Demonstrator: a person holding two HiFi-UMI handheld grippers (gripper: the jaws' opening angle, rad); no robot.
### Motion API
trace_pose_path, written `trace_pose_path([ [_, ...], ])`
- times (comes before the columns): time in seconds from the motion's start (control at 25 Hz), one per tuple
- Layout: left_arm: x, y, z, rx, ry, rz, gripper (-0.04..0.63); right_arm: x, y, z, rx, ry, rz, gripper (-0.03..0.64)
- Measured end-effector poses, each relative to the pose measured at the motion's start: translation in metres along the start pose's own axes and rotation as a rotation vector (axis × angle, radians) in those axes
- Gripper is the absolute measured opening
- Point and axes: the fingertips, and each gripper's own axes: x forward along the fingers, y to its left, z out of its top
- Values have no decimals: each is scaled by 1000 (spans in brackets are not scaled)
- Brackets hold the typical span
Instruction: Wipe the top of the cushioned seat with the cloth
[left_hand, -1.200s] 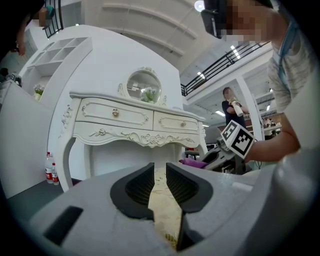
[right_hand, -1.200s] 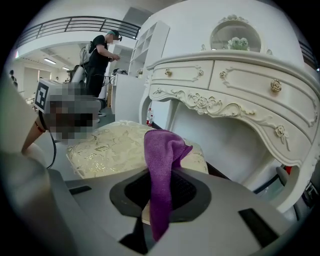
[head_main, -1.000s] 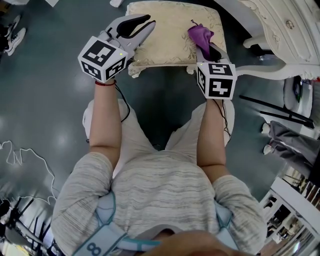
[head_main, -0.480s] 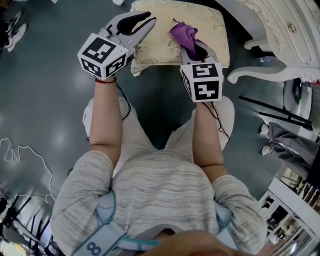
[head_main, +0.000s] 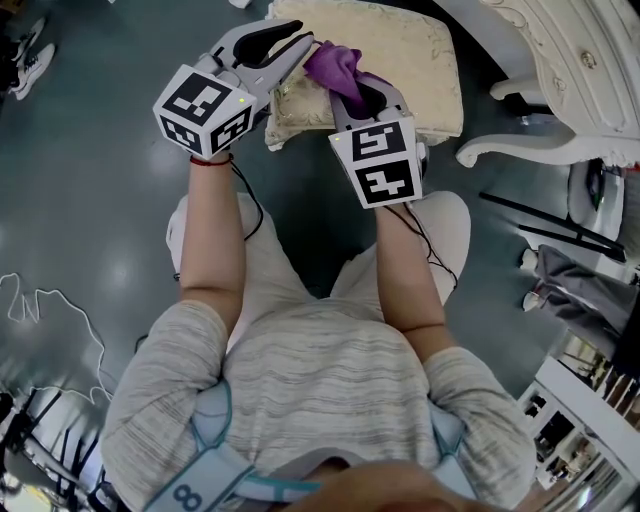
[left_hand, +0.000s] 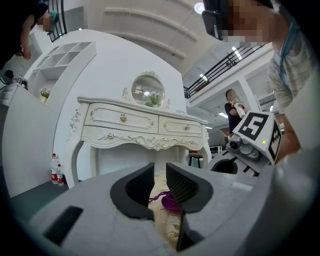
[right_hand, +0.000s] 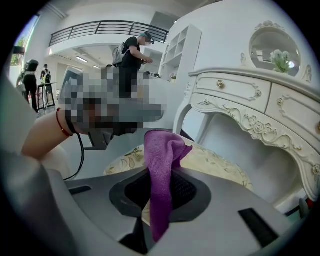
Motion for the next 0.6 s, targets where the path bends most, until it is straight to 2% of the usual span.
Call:
trace_pose_path([
  [0.36, -2, 5, 1, -4, -4, 14, 83, 9, 34, 19, -86, -16, 84, 67],
  [0.6, -5, 9, 3, -3, -13, 26, 83, 11, 49, 26, -106, -26, 129, 67],
])
